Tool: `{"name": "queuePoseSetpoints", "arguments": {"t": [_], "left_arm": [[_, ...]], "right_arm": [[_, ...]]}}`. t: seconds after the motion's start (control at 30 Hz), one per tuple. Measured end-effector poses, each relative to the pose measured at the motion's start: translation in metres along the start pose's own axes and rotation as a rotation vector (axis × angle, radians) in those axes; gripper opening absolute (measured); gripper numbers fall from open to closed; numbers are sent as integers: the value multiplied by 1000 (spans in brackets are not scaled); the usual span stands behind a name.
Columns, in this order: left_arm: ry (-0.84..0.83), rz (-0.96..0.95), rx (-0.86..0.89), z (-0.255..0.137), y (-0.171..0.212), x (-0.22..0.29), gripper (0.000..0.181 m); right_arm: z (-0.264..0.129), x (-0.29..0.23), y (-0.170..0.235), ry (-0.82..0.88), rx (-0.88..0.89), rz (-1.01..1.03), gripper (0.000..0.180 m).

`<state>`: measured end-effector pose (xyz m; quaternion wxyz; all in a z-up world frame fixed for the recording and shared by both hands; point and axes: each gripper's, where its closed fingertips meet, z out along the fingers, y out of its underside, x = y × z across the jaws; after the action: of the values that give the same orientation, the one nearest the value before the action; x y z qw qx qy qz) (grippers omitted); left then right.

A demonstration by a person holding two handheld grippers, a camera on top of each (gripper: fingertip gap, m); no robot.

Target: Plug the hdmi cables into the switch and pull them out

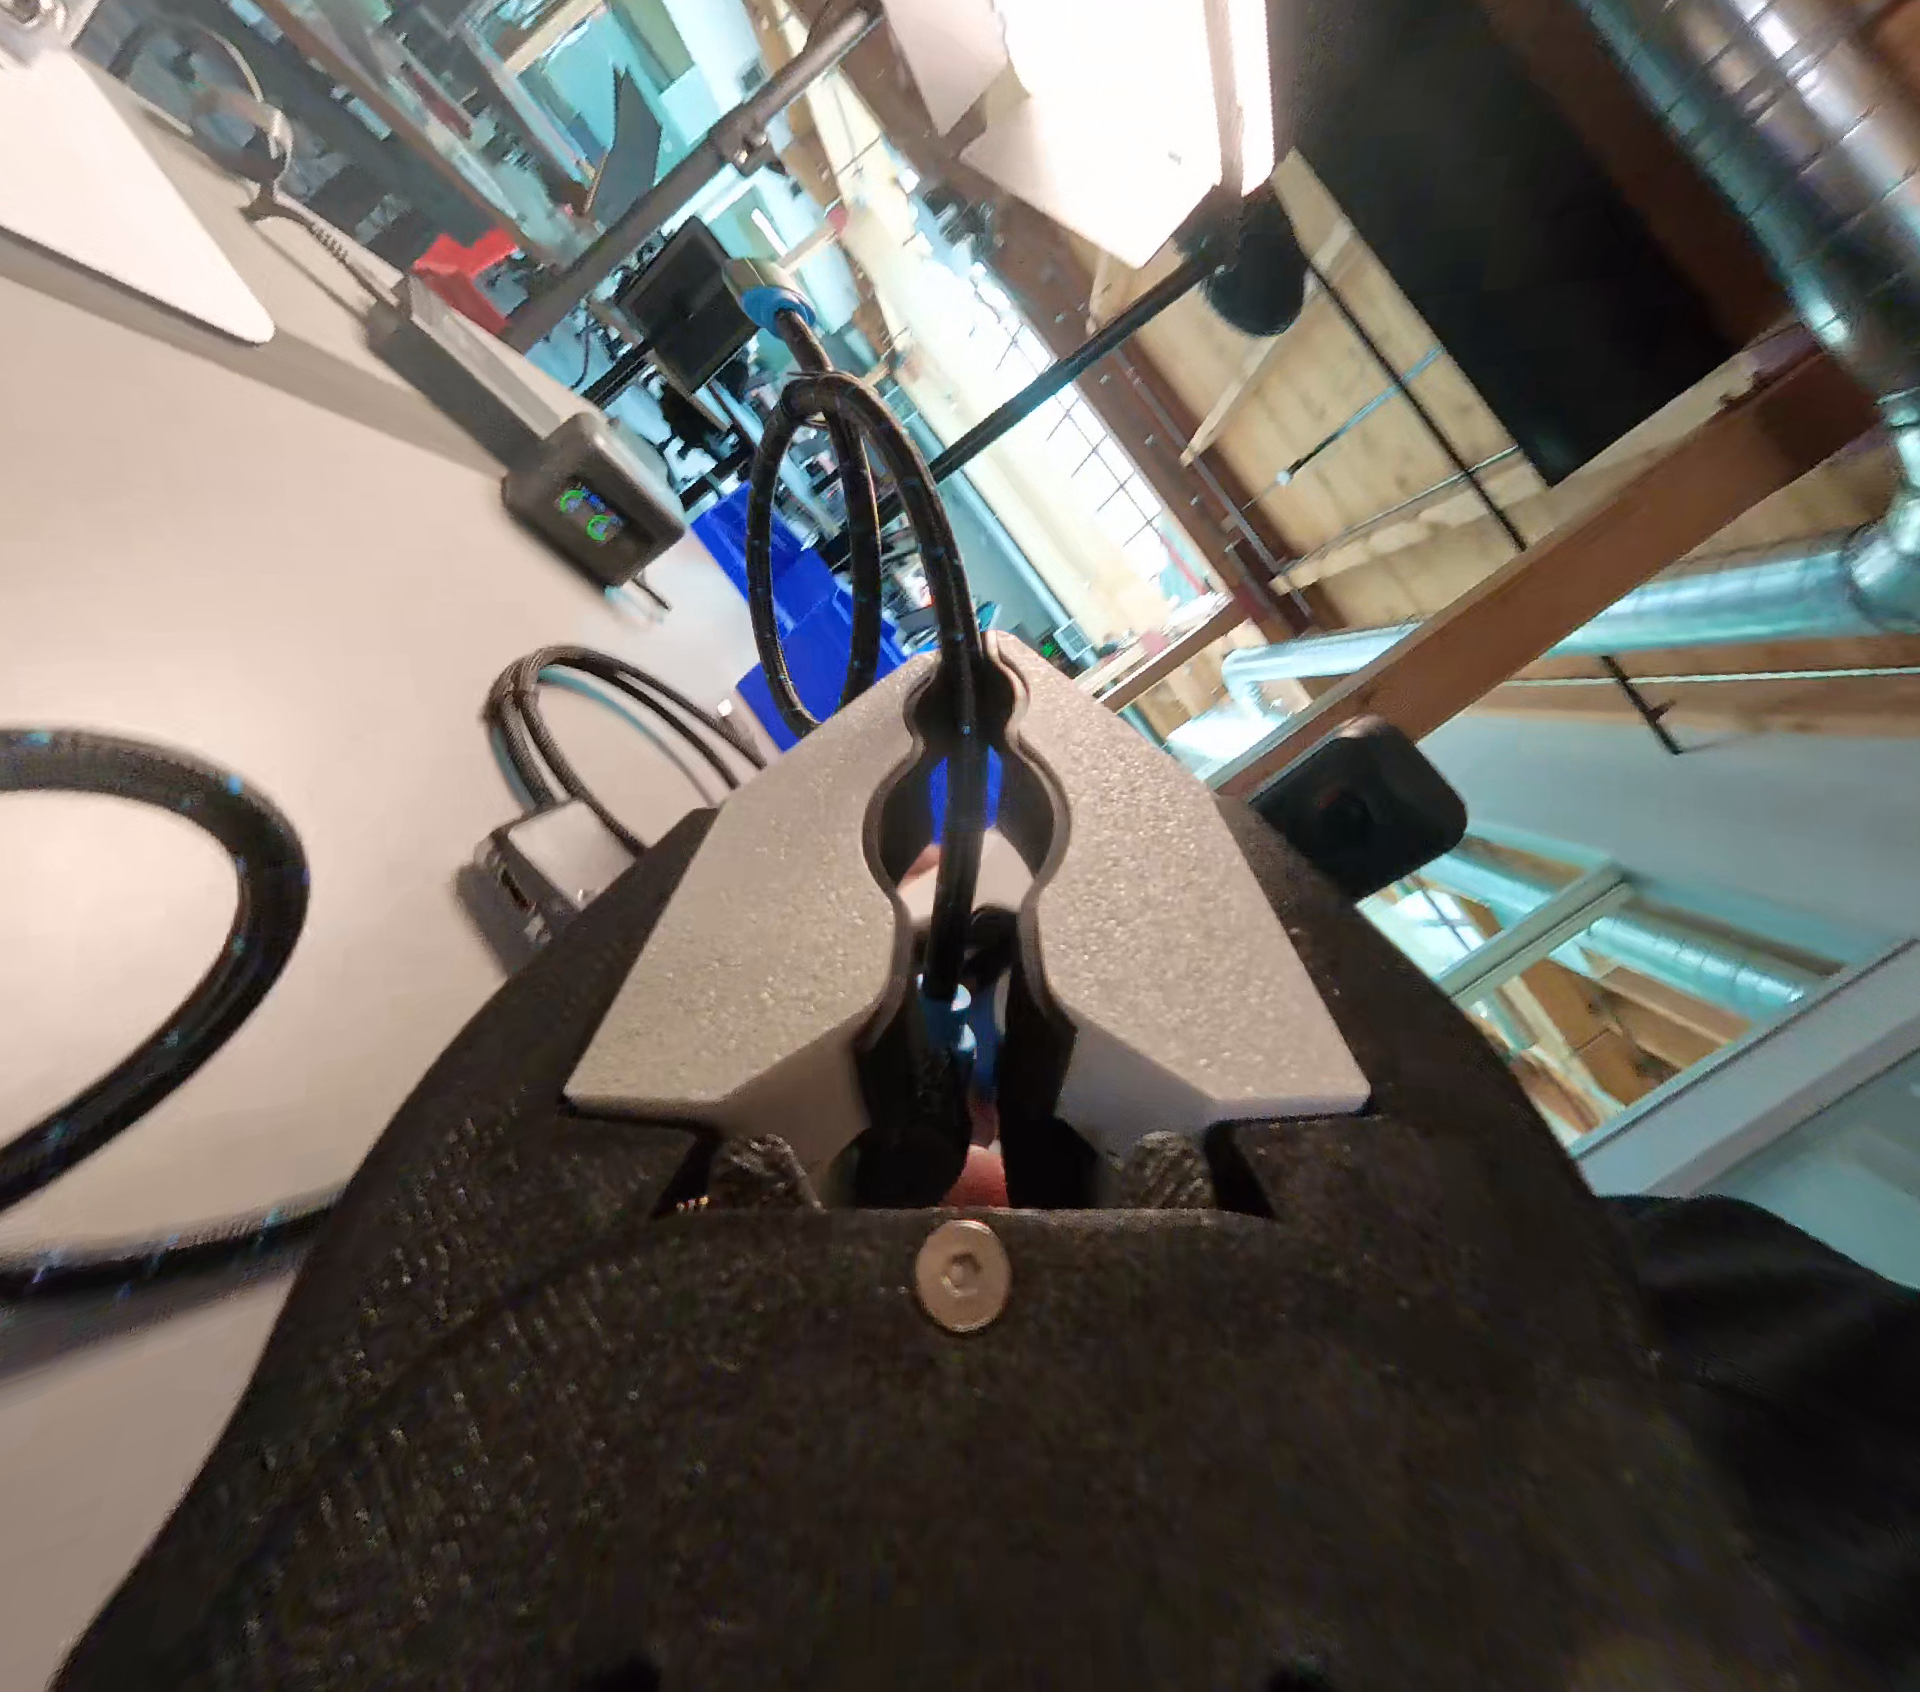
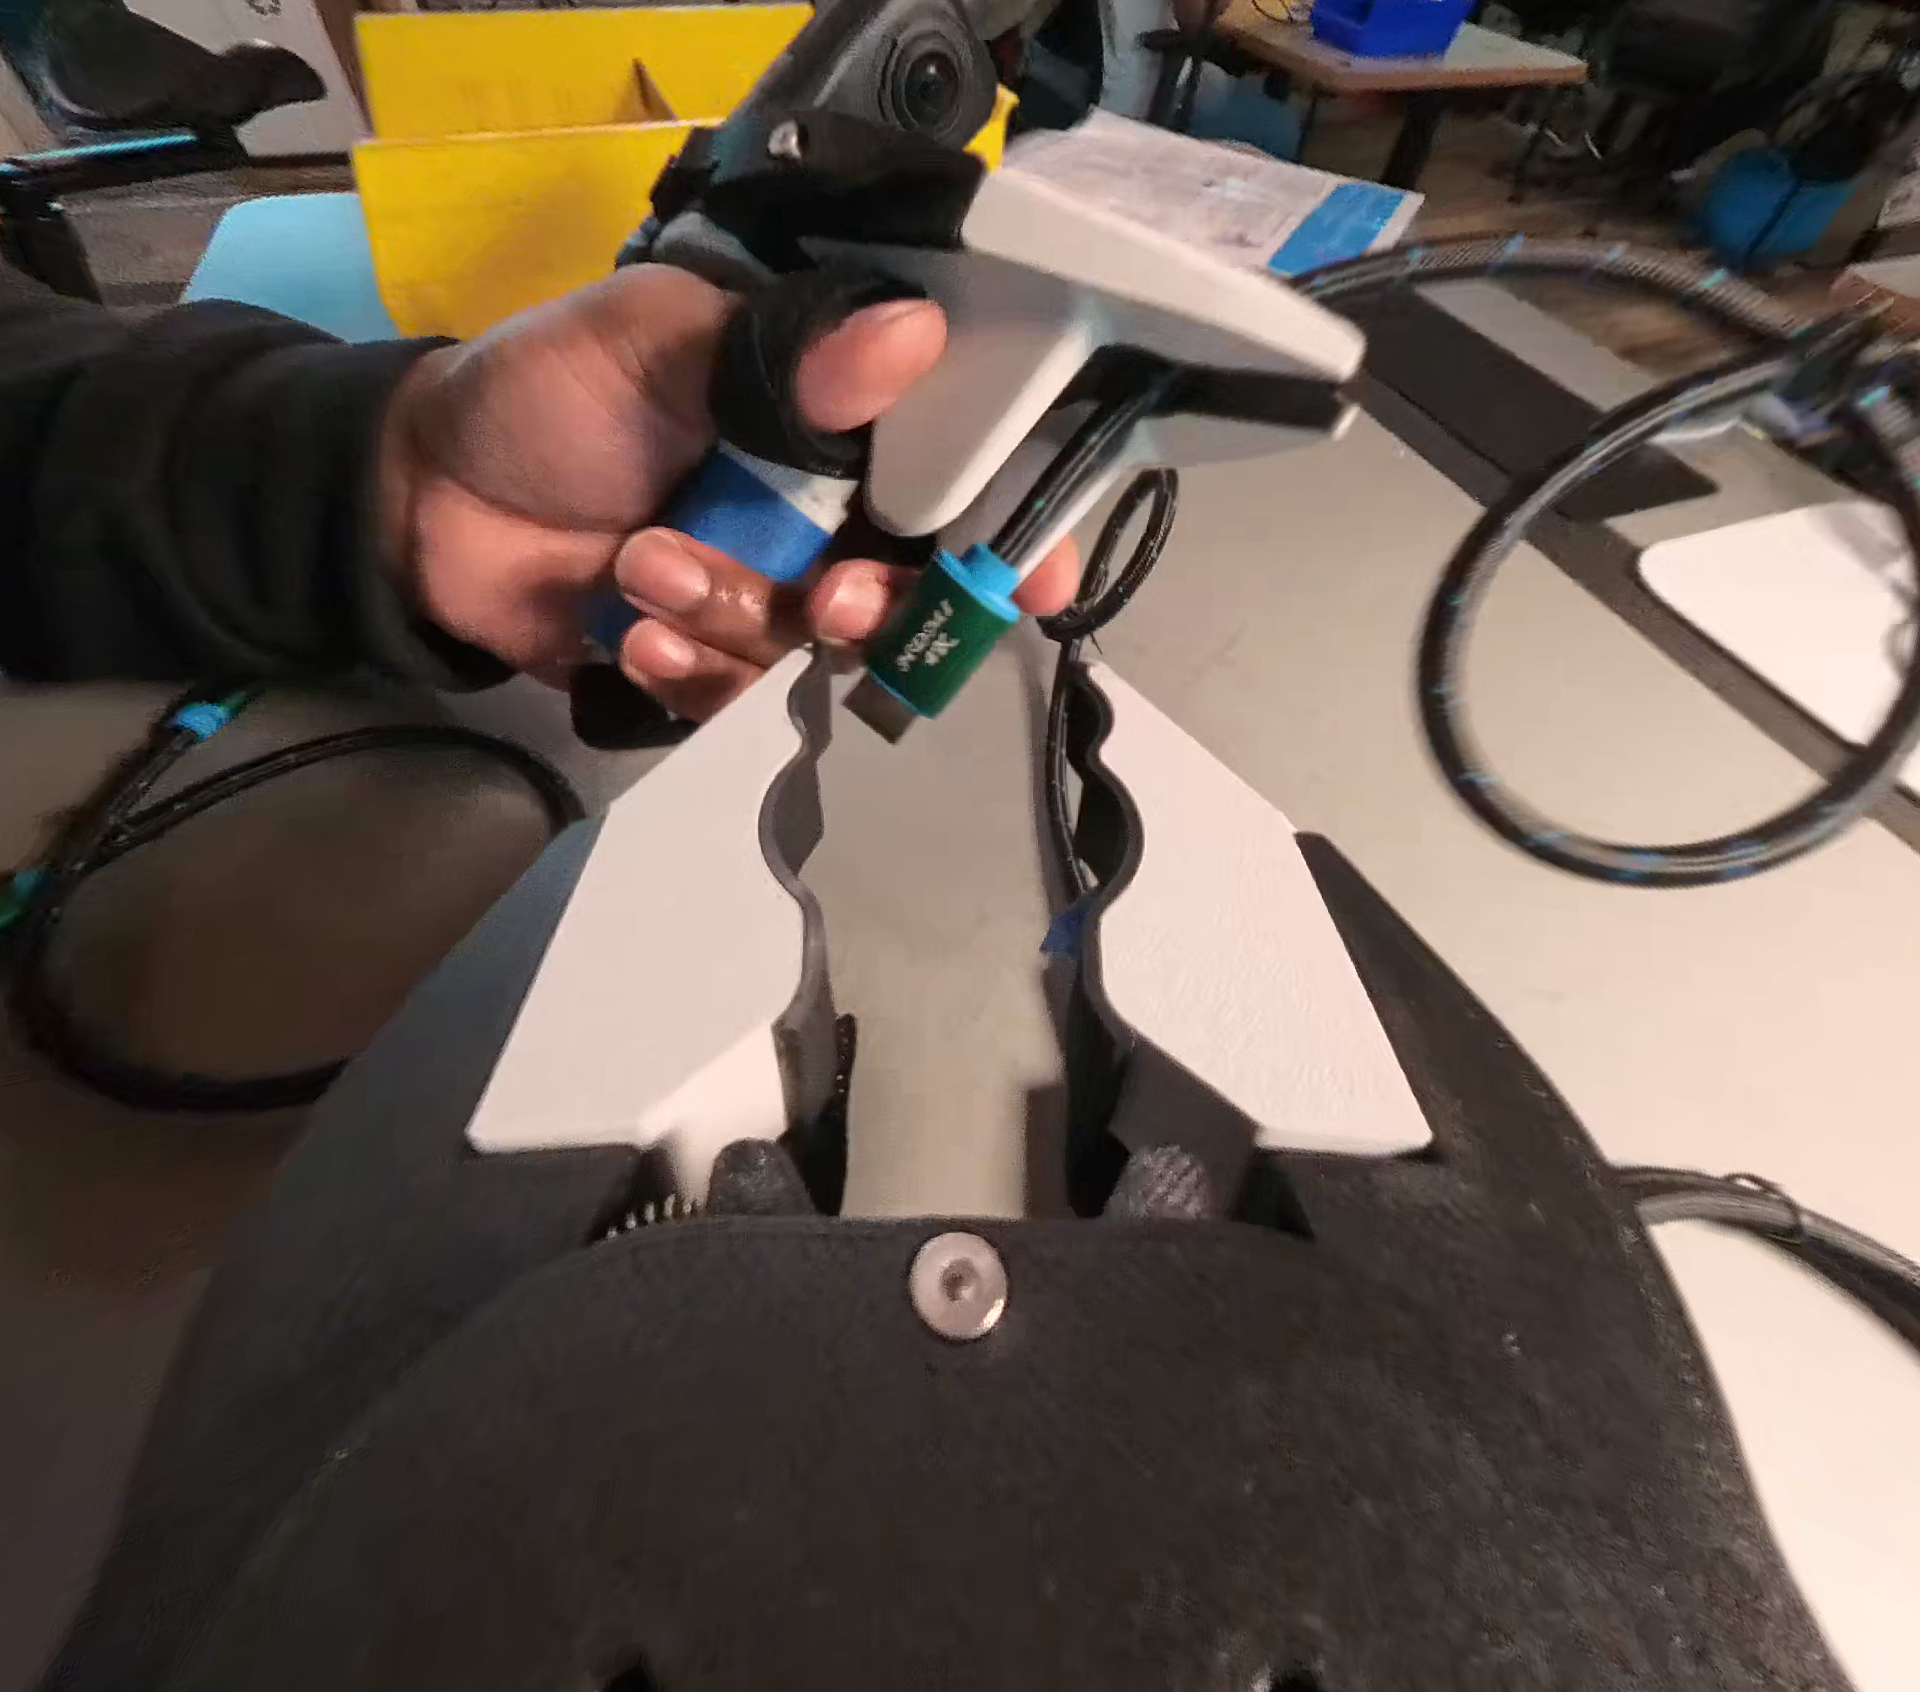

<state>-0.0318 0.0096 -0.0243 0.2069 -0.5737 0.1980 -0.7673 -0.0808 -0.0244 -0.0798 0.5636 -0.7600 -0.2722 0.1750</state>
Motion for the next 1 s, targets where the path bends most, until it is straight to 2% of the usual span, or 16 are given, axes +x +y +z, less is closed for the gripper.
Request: {"name": "queuePoseSetpoints", "arguments": {"t": [0.1, 0.13, 0.17, 0.23, 0.27, 0.37, 0.43, 0.53, 0.73, 1.0], "left_arm": [[34, 6, 55, 10, -8, -7, 4], [52, 2, 68, 11, -9, -8, 3], [71, -3, 70, 13, -9, -9, 3], [95, -9, 57, 14, -7, -11, 3], [98, -11, 54, 14, -6, -12, 5], [114, 1, 27, 11, -3, -12, 4], [80, 28, -14, 9, 0, -17, 7], [7, 49, -99, 6, 9, -27, 21], [-113, 26, -296, 2, 34, -44, 32], [-181, -91, -371, 2, 58, -64, 22]], "right_arm": [[7, 13, 12, 38, -38, 40, 44], [8, 18, 15, 52, -39, 35, 38], [8, 21, 16, 56, -31, 23, 32], [9, 25, 20, 55, -35, -3, 32], [9, 27, 21, 57, -46, -26, 24], [8, 32, 26, 48, -91, -112, 22], [5, 39, 29, 58, -120, -174, 22], [1, 48, 33, 58, -157, -262, 22], [-3, 59, 37, 35, -199, -411, 22], [-4, 60, 45, 0, -215, -494, 21]]}}
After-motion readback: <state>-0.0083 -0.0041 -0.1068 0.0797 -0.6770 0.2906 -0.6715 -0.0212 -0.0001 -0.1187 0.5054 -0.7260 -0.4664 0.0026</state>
